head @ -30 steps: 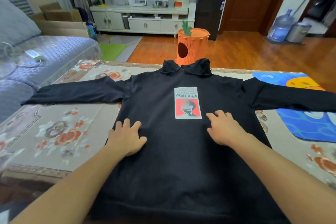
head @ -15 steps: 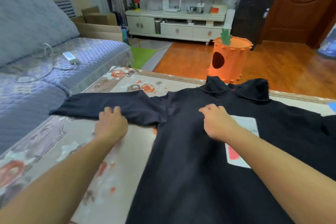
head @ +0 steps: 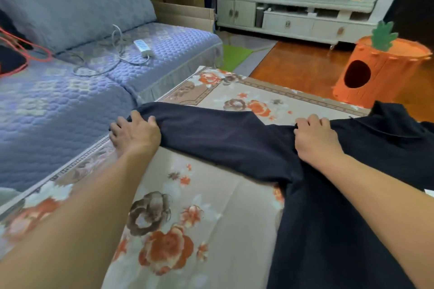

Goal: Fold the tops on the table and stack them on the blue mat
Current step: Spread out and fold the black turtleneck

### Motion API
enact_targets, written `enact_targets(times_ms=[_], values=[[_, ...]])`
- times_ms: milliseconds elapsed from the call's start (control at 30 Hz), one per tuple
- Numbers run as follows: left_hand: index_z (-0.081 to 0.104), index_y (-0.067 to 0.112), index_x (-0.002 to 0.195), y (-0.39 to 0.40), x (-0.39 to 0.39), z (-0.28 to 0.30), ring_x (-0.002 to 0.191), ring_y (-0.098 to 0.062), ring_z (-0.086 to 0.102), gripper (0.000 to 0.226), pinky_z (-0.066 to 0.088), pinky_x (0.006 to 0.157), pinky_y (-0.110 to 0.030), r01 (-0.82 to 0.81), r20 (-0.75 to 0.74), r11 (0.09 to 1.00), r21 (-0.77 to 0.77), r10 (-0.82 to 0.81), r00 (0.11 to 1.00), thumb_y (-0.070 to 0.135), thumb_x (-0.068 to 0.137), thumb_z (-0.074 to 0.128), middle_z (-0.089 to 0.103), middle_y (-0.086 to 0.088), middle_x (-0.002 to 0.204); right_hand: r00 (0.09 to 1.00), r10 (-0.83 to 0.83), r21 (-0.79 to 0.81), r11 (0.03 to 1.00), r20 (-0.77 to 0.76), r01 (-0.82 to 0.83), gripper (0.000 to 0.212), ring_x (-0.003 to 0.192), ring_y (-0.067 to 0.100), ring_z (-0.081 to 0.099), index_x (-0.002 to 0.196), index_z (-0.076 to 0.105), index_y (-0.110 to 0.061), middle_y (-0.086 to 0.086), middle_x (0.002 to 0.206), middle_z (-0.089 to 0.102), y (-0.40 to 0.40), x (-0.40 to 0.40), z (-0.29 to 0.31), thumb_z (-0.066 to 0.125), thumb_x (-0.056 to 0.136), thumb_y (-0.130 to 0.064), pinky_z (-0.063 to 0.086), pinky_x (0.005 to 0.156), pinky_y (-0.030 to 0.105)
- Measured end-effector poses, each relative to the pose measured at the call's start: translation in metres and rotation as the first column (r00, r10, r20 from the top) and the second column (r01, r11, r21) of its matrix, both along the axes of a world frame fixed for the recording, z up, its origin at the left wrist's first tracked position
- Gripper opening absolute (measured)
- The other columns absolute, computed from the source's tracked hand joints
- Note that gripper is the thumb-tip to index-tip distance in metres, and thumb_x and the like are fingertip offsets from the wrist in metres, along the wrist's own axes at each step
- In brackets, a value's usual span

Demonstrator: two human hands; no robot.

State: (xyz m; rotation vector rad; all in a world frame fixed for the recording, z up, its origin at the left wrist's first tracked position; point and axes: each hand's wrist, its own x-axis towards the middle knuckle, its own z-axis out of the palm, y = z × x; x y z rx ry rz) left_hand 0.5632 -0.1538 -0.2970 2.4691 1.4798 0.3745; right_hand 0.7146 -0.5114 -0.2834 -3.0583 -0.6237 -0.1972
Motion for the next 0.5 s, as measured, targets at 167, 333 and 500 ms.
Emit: enact_targets(times_ms=[167,333,500], values=[[0.052,0.005,0.129,0.012,-0.012,0.019,0.125,-0.045,0.043,0.032,0.037,0.105,-0.051,-0.002,-0.012,0.998,0.055,0.003,1.0,0.01,0.098,0.049,0.042,-0.025,0.136,0.989,-0.145,0.04,0.989,-0.029,0.146,0.028,0.114,0.035,0.043,0.12,0.046,-0.009,0.014,0.119,0.049,-0.014,0.001,0.006,0.049,0.092,-0.009,0.042,0.088,0.048],[0.064,0.006,0.115,0.031,-0.05,0.046,0.112,-0.042,0.048,0.023,0.042,0.097,-0.048,0.122,-0.366,0.924,0.363,0.021,0.93,0.01,0.095,0.055,0.044,-0.021,0.124,0.977,-0.211,0.128,0.969,-0.017,0.212,0.034,0.115,0.038,0.043,0.123,0.047,-0.009,0.017,0.122,0.049,-0.012,-0.007,0.004,0.057,0.09,-0.01,0.041,0.091,0.049],[0.06,0.017,0.129,0.015,-0.072,0.054,0.123,-0.038,0.039,0.033,0.038,0.099,-0.045,0.198,-0.558,0.921,0.335,0.025,0.83,0.019,0.096,0.054,0.039,-0.016,0.134,0.984,-0.173,0.13,0.975,-0.052,0.179,0.034,0.118,0.038,0.039,0.131,0.049,-0.012,0.017,0.128,0.045,-0.022,-0.004,0.008,0.038,0.104,-0.03,0.04,0.095,0.05]])
